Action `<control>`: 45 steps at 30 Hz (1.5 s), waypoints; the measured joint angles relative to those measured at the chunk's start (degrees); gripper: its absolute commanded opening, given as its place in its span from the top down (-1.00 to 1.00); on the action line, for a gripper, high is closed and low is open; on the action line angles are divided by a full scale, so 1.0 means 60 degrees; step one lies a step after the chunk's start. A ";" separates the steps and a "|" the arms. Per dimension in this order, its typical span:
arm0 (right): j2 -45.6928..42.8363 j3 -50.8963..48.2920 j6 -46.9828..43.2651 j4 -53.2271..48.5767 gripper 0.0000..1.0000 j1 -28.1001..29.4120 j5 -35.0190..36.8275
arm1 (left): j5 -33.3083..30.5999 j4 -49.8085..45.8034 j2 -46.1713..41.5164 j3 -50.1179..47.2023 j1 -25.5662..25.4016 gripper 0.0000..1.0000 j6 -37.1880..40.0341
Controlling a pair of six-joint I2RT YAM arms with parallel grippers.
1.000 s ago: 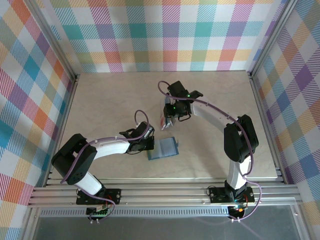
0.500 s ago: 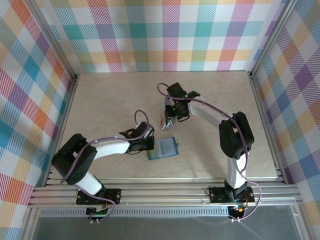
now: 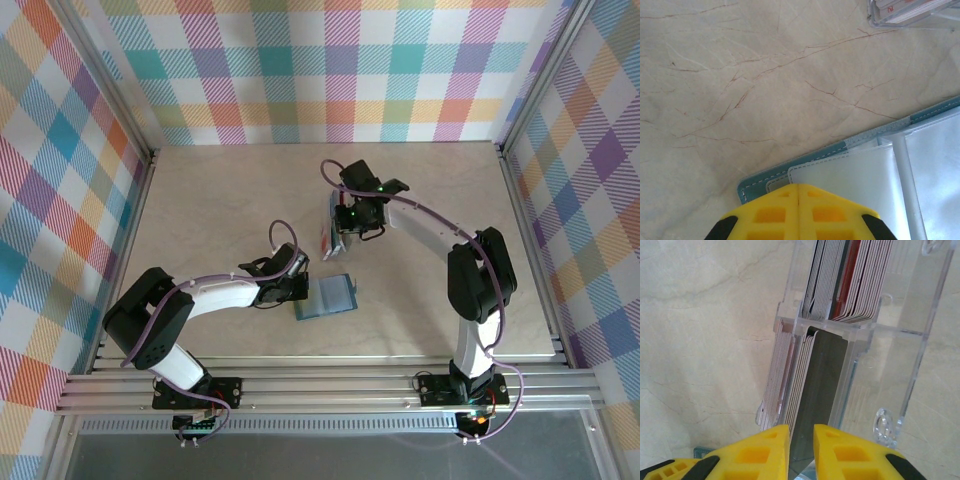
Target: Put the credit cards into the card holder
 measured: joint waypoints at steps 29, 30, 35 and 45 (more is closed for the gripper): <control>0.0084 -0.0117 0.0004 0.0186 0.89 -0.0178 -0.0732 | 0.0029 0.0000 0.0000 0.0000 0.0004 0.87 0.0000; 0.0029 -0.0182 0.0004 0.0222 0.94 -0.0208 -0.0758 | 0.0029 0.0000 0.0000 0.0000 0.0004 0.87 -0.0004; -0.0189 -0.0433 0.0018 0.0302 1.00 -0.0368 -0.0790 | 0.0033 0.0004 0.0000 0.0000 0.0004 0.87 -0.0004; -0.0455 -0.0754 0.0036 0.0284 1.00 -0.0499 -0.0659 | 0.0073 0.0018 0.0000 0.0000 0.0004 0.87 -0.0004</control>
